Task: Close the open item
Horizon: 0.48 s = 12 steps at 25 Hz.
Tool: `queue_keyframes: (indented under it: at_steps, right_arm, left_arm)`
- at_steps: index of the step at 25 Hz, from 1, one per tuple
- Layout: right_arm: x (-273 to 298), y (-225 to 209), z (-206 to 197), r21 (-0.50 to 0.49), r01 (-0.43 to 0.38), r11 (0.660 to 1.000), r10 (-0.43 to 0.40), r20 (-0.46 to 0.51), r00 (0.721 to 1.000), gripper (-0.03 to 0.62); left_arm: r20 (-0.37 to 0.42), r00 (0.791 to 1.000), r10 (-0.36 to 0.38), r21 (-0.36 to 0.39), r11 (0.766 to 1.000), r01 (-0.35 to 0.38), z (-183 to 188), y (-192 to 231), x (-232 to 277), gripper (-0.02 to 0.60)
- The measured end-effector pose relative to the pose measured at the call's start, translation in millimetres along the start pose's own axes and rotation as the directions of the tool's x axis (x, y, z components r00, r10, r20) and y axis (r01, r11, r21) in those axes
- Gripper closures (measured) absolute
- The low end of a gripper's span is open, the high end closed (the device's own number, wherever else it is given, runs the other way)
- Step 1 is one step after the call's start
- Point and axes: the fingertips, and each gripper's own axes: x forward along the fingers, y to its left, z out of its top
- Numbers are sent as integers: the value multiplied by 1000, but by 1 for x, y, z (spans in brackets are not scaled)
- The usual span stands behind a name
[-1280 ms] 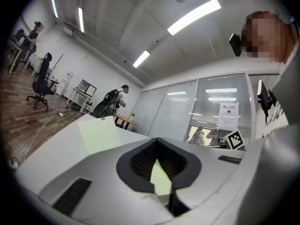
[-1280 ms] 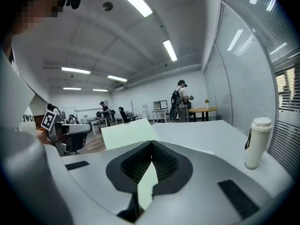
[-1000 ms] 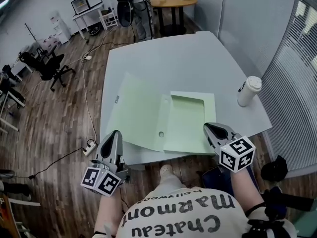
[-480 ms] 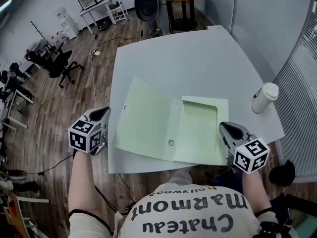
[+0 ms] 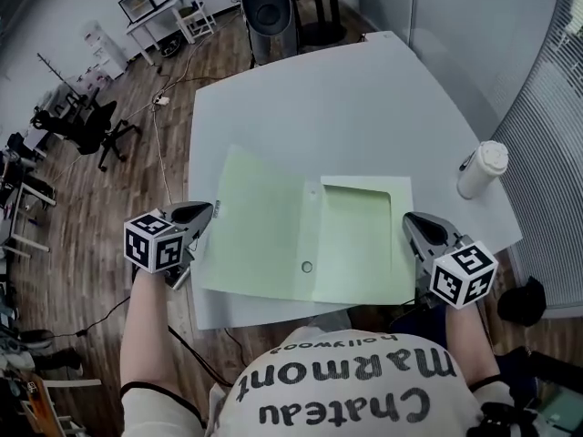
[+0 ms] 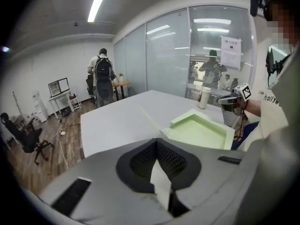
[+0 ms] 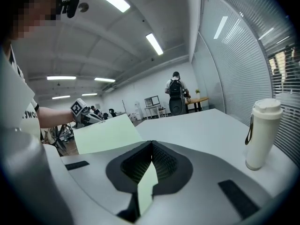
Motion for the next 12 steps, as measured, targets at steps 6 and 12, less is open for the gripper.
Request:
queue_keyframes:
  at_steps: [6, 12]
  right_arm:
    - [-4, -13, -6, 22, 26, 999, -27, 31, 999, 595]
    - [-31, -25, -15, 46, 77, 996, -79, 44, 996, 595]
  left_arm:
    - [52, 986, -159, 114, 982, 153, 34, -61, 19, 588]
    - [164, 928, -334, 160, 937, 309, 82, -133, 45, 588]
